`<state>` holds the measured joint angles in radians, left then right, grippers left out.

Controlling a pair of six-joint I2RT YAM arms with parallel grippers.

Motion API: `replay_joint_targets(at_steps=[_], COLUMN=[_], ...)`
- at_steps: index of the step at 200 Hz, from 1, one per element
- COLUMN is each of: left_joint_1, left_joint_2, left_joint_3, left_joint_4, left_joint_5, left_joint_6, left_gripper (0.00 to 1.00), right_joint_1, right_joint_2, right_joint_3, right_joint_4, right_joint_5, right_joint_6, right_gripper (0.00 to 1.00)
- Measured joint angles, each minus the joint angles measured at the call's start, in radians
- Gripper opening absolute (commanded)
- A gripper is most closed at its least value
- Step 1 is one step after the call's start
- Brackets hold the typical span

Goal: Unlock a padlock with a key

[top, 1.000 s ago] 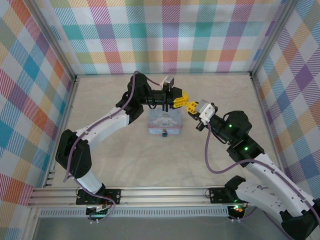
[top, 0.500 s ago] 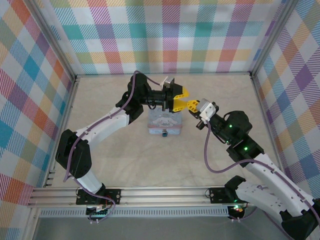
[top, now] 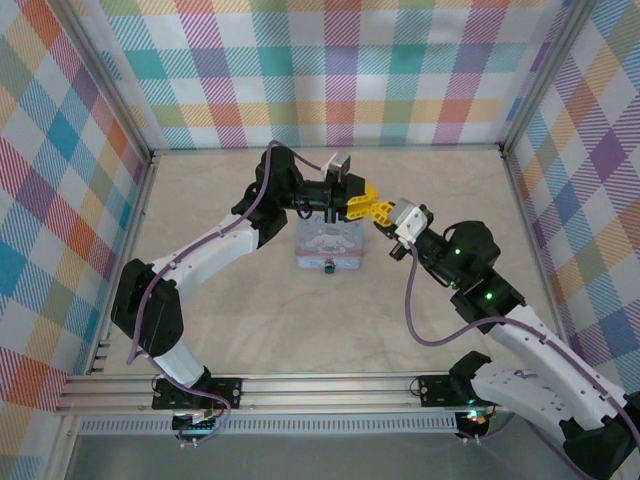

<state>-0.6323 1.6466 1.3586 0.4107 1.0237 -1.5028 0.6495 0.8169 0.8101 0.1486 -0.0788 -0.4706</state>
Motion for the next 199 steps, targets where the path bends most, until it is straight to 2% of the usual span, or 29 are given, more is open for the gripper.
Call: replay_joint_targets(at_steps=[62, 79, 107, 141, 170, 199], left_joint_1=[0.001, 0.003, 0.011, 0.027, 0.039, 0.040], left_joint_2=[0.000, 0.000, 0.000, -0.007, -0.041, -0.087], left_joint_3=[0.000, 0.000, 0.000, 0.000, 0.005, 0.033], left_joint_4=[0.000, 0.000, -0.001, -0.042, -0.240, -0.462], left_joint_5=[-0.003, -0.003, -0.004, -0.018, -0.074, -0.185], left_joint_6=[0.000, 0.003, 0.003, 0.048, 0.235, 0.460], left_gripper=[0.09, 0.00, 0.00, 0.00, 0.00, 0.00], right_joint_1=[0.006, 0.006, 0.006, 0.006, 0.006, 0.003], right_joint_2=[-0.016, -0.011, -0.011, -0.011, -0.022, -0.008], right_joint_3=[-0.002, -0.002, -0.002, -0.002, -0.002, 0.058], right_joint_4=[-0.042, -0.049, -0.049, -0.071, -0.107, -0.244], right_joint_5=[-0.012, -0.016, -0.015, 0.019, 0.111, 0.187], right_joint_6=[-0.011, -0.013, -0.013, 0.017, 0.146, 0.404], right_gripper=[0.00, 0.00, 0.00, 0.32, 0.55, 0.59])
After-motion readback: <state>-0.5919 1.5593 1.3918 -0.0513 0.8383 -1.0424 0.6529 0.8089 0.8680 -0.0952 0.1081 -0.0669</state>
